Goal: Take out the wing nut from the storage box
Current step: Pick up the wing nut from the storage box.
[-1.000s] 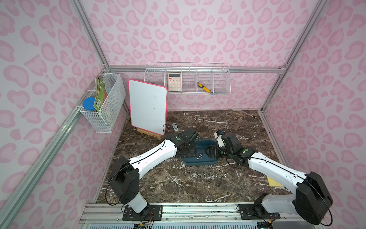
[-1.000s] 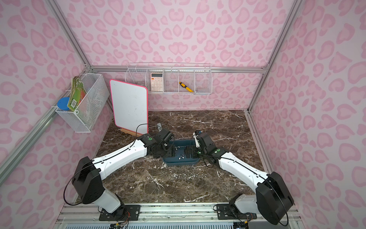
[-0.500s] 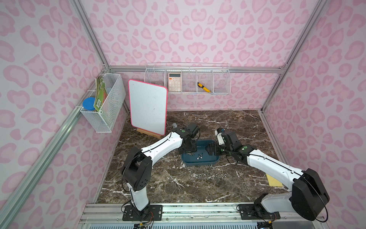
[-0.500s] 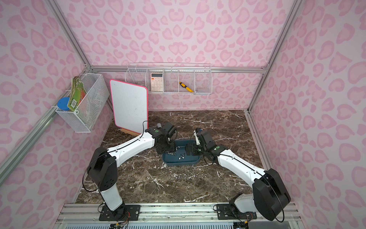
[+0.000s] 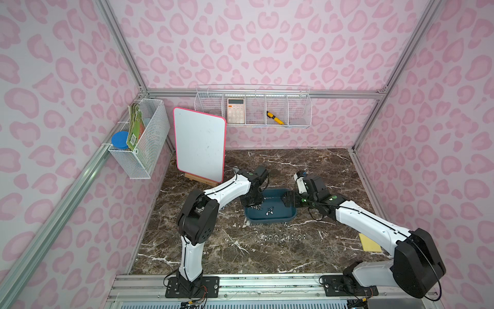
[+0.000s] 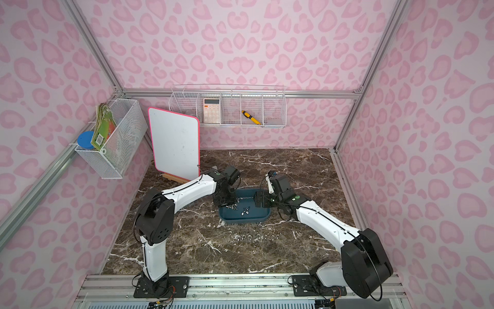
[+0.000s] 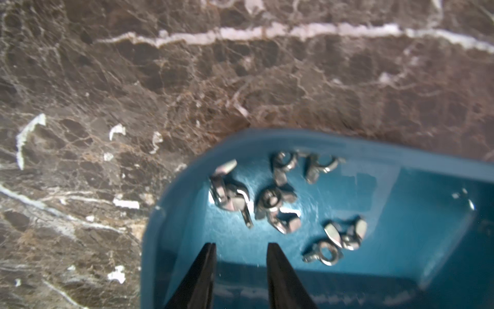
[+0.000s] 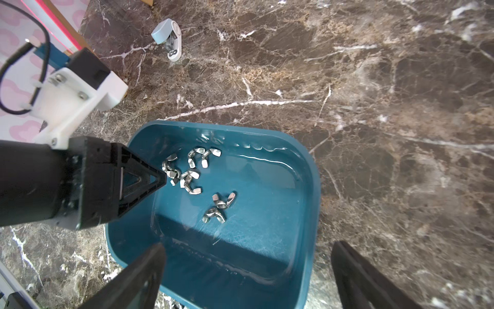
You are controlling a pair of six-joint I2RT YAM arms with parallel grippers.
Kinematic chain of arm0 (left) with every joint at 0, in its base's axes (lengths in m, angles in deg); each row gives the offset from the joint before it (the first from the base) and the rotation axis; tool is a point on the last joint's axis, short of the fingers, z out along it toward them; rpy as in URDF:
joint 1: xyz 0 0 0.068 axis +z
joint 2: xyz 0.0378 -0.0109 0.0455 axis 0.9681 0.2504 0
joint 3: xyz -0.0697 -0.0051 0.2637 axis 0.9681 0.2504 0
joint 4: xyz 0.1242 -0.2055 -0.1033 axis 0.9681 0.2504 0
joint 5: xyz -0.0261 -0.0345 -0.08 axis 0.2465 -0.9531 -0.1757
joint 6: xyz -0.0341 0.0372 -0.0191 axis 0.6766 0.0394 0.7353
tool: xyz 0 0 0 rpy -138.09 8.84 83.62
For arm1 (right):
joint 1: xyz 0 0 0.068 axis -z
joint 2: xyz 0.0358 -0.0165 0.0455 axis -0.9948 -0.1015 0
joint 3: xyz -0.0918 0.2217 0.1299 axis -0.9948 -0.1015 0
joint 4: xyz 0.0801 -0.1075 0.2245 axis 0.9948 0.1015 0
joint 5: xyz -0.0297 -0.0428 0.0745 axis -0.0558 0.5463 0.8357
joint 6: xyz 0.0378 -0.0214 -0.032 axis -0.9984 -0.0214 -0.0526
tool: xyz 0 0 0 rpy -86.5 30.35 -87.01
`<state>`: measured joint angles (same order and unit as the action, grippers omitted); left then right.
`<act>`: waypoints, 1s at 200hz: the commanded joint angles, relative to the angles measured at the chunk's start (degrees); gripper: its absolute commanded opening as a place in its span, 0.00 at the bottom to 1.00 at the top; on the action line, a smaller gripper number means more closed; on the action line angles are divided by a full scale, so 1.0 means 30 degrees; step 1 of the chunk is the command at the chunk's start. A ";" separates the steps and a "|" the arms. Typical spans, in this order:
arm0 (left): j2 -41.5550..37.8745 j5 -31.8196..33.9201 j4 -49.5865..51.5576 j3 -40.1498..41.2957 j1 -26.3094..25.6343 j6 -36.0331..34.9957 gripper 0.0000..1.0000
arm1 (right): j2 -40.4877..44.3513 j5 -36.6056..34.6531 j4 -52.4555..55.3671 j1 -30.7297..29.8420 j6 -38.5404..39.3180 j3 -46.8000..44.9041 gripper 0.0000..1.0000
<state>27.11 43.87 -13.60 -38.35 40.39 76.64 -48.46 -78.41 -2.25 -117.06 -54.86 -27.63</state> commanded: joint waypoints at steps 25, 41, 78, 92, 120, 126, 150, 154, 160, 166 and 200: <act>0.0699 -0.0438 -0.0022 -0.0332 0.0182 0.0179 0.34 | -0.0181 0.0241 0.0028 0.0279 0.0309 0.0073 0.99; 0.0884 -0.0461 -0.0032 -0.0407 0.0214 0.0149 0.33 | -0.0300 0.0307 0.0017 0.0383 0.0312 0.0104 0.99; 0.1265 -0.0586 -0.0173 -0.0356 0.0364 0.0090 0.30 | -0.0564 0.0425 -0.0002 0.0501 0.0400 0.0281 0.99; 0.1406 -0.0672 -0.0218 -0.0371 0.0394 0.0073 0.27 | -0.0653 0.0483 -0.0030 0.0550 0.0430 0.0336 0.99; 0.1436 -0.0791 -0.0324 -0.0349 0.0407 0.0080 0.22 | -0.0796 0.0563 -0.0060 0.0619 0.0488 0.0385 0.99; 0.1450 -0.0819 -0.0314 -0.0361 0.0440 0.0078 0.21 | -0.0815 0.0578 -0.0037 0.0619 0.0488 0.0406 0.99; 0.1323 -0.0879 -0.0228 -0.0325 0.0431 0.0065 0.13 | -0.0876 0.0625 -0.0060 0.0646 0.0495 0.0407 0.99; 0.1272 -0.0877 -0.0198 -0.0306 0.0414 0.0064 0.12 | -0.0888 0.0636 -0.0060 0.0639 0.0478 0.0400 0.99; 0.1196 -0.0850 -0.0168 -0.0295 0.0425 0.0060 0.11 | -0.0888 0.0662 -0.0060 0.0650 0.0459 0.0396 0.98; 0.1105 -0.0849 -0.0140 -0.0263 0.0418 0.0063 0.09 | -0.0888 0.0688 -0.0075 0.0632 0.0433 0.0414 0.99; 0.0436 -0.0792 0.0037 -0.0020 0.0399 0.0117 0.00 | -0.0746 0.0812 -0.0205 0.0639 0.0298 0.0233 0.98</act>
<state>29.97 41.27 -14.74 -38.83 41.59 77.23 -51.10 -76.34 -2.12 -115.13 -53.62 -26.98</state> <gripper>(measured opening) 0.083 0.986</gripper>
